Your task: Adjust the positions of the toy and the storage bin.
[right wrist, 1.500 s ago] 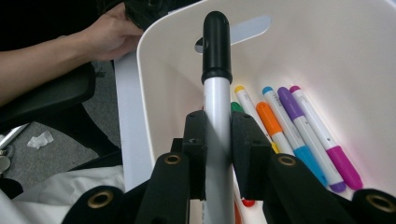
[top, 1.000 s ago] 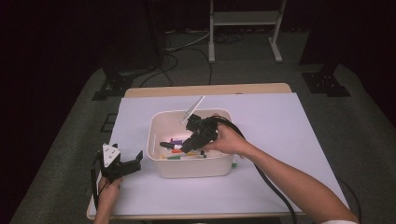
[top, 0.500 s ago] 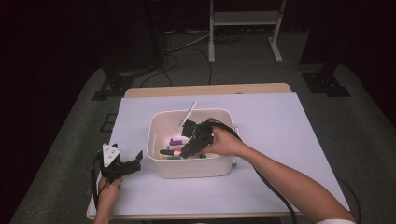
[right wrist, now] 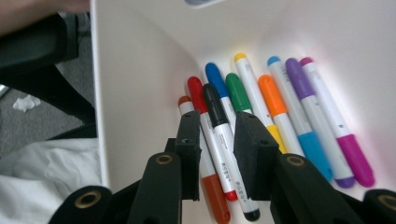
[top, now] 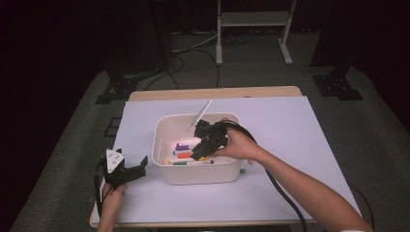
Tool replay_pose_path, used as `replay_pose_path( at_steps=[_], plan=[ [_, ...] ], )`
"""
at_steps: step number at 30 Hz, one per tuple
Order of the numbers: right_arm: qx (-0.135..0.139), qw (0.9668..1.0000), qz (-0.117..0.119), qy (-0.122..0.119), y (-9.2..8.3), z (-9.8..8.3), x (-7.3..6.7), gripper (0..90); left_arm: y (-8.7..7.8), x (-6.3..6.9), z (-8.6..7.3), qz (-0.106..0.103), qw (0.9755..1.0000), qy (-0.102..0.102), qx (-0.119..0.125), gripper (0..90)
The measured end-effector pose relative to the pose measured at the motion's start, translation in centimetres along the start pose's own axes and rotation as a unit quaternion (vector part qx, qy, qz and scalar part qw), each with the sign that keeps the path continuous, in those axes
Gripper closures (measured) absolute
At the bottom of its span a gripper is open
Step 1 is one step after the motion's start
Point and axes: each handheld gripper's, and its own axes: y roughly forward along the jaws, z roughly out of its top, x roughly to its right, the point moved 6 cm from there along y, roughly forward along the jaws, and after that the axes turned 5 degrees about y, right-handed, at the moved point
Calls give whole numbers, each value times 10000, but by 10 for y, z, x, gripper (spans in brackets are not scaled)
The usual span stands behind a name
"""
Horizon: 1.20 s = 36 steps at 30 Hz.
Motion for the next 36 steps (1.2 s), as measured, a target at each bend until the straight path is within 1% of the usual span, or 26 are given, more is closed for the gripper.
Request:
replay_pose_path(
  at_steps=[5, 8, 12, 14, 15, 21, 26, 27, 30, 31, 33, 36],
  plan=[
    [305, 9995, -11, 69, -26, -5, 1, 687, 0, 0, 0, 1, 10000, 9, -11, 0],
    [432, 9990, -52, 130, -38, -9, 3, 678, 0, 0, 0, 6, 10000, 2, -12, 0],
    [577, 9979, -143, 252, -57, -18, 7, 666, 0, 0, 0, 7, 10000, 14, -15, 0],
    [635, 9974, -218, 271, -64, -23, 11, 664, 0, 0, 0, 10, 10000, 18, -21, 0],
    [661, 9971, -212, 313, -66, -25, 12, 661, 0, 0, 0, 11, 10000, 16, -17, 0],
    [802, 9949, -371, 497, -85, -40, 22, 649, 0, 0, 0, 10, 10000, 14, -22, 0],
    [961, 9919, -513, 648, -101, -53, 31, 647, 0, 0, 0, 12, 10000, 19, -18, 0],
    [968, 9911, -542, 729, -104, -57, 32, 645, 0, 0, 0, 13, 10000, 23, -24, 0],
    [1027, 9895, -593, 825, -110, -65, 36, 643, 0, 0, 0, 22, 10000, 31, -23, 0],
    [1036, 9893, -621, 823, -113, -69, 39, 642, 0, 0, 0, 23, 10000, 43, -28, 0],
    [1053, 9878, -673, 928, -116, -76, 42, 637, 0, 0, 0, 32, 10000, 56, -36, 0],
    [1041, 9864, -778, 1011, -118, -89, 49, 627, 0, 0, 0, 29, 10000, 34, -26, 0]
  ],
)
